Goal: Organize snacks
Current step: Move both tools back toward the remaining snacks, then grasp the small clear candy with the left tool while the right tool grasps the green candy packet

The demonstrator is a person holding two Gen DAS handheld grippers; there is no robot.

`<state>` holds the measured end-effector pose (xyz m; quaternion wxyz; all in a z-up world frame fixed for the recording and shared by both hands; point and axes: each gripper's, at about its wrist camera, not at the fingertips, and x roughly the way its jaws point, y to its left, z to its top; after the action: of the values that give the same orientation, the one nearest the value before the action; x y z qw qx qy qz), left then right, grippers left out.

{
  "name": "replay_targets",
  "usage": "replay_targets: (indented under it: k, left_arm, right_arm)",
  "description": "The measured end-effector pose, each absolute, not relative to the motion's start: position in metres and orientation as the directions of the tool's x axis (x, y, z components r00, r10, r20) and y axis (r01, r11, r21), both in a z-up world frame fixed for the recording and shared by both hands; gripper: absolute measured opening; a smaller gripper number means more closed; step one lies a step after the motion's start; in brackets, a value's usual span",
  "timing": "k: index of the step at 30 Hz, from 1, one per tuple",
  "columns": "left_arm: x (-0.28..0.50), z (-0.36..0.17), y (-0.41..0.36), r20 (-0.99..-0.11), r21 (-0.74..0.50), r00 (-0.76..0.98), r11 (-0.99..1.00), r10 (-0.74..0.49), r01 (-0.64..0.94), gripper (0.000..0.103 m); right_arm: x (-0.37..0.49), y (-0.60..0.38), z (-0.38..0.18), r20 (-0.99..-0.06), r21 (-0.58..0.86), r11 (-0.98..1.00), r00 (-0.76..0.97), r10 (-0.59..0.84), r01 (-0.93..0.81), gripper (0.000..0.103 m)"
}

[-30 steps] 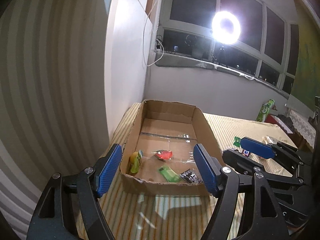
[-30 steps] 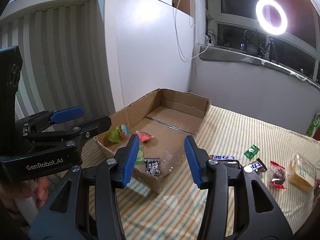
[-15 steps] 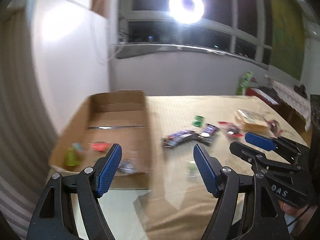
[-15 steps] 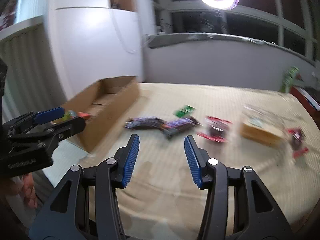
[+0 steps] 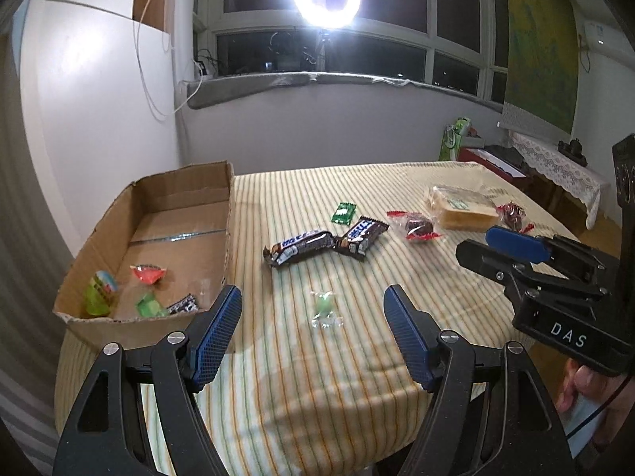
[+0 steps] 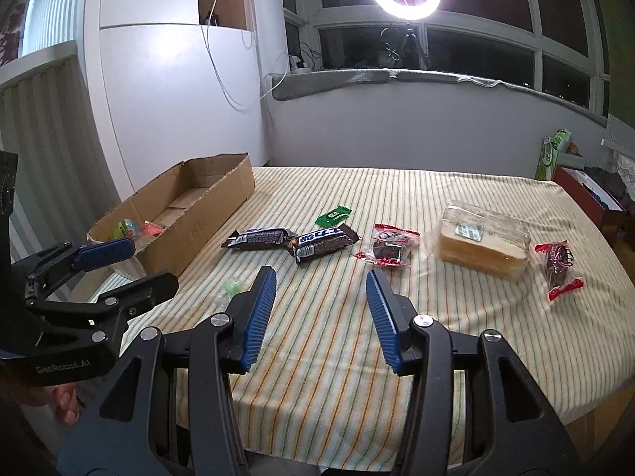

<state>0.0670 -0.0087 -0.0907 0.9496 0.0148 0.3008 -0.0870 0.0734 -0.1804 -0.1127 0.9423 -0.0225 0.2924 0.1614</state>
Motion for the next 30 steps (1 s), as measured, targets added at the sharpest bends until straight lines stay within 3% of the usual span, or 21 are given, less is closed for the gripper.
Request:
replay_targets:
  k: [4, 17, 21, 25, 30]
  left_arm:
    - [0.071, -0.095, -0.012, -0.58, -0.031, 0.796, 0.982, -0.17, 0.187, 0.074]
    - [0.122, -0.147, -0.031, -0.691, -0.016, 0.702, 0.974, -0.173, 0.225, 0.074]
    - [0.133, -0.155, -0.03, -0.703, -0.019, 0.687, 0.971, -0.183, 0.239, 0.072]
    - [0.137, -0.154, -0.025, -0.701, -0.053, 0.682, 0.969, -0.208, 0.241, 0.05]
    - [0.134, -0.153, -0.018, -0.691, -0.065, 0.692, 0.971, -0.211, 0.23, 0.026]
  right_arm:
    - [0.083, -0.183, -0.122, -0.576, 0.053, 0.95, 0.768, 0.281, -0.308, 0.058]
    - [0.156, -0.202, -0.146, -0.633, 0.043, 0.965, 0.741, 0.226, -0.258, 0.059]
    - [0.187, -0.185, -0.132, -0.623, 0.003, 0.959, 0.749, 0.223, -0.282, 0.068]
    - [0.216, -0.162, -0.113, -0.614, -0.053, 0.95, 0.76, 0.213, -0.308, 0.068]
    - [0.245, -0.144, -0.1, -0.652, -0.022, 0.941, 0.719, 0.243, -0.338, 0.071]
